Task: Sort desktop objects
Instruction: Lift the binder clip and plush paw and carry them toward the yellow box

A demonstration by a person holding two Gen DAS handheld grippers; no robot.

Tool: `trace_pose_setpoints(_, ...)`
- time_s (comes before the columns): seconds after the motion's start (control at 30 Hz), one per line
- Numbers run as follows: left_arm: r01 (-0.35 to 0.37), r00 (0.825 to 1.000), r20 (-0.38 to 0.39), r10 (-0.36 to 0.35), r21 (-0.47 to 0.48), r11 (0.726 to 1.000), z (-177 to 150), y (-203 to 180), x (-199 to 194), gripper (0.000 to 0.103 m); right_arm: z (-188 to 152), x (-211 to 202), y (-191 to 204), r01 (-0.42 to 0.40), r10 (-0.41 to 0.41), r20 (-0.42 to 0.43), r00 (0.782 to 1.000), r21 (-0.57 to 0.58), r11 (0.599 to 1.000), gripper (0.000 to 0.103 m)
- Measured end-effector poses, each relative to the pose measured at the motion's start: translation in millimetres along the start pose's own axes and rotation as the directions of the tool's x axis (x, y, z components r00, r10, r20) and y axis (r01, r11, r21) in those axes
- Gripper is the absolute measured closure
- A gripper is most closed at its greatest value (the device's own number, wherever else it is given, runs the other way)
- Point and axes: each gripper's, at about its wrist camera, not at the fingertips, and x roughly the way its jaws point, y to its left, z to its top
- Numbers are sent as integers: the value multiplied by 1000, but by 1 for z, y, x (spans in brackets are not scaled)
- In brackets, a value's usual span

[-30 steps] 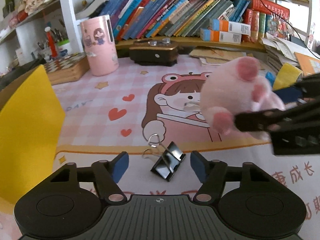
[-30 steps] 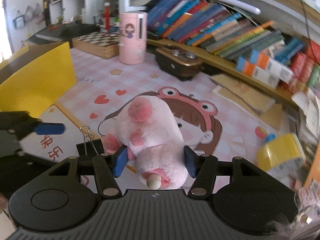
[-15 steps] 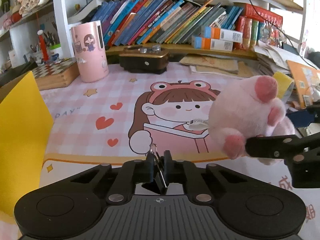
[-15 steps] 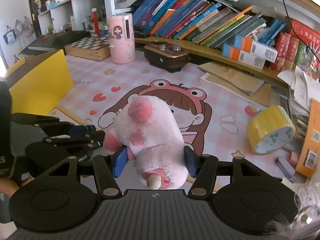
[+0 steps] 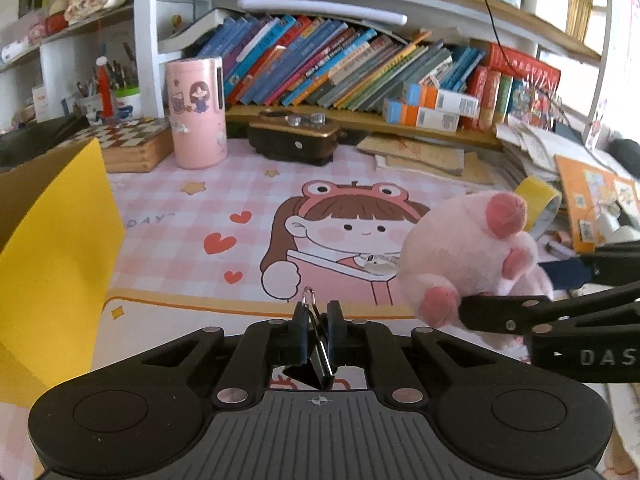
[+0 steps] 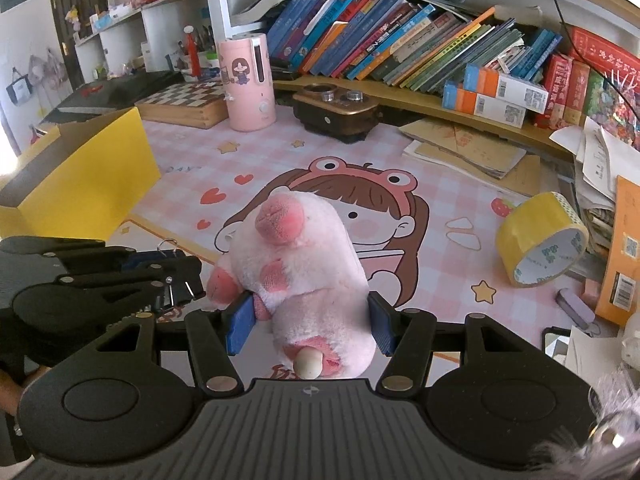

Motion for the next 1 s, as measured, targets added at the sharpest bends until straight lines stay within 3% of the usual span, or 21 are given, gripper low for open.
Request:
trace_pose_setpoints(0.53, 32, 998, 67, -22, -153, 988, -11, 37, -79, 96, -2, -35, 27, -37, 35, 37, 999, 78, 996, 47)
trace_pose_setpoints(1.0, 51, 995, 92, -36, -173, 984, -40, 73, -127, 96, -20, -56, 91, -61, 60, 26, 998, 67, 996, 47)
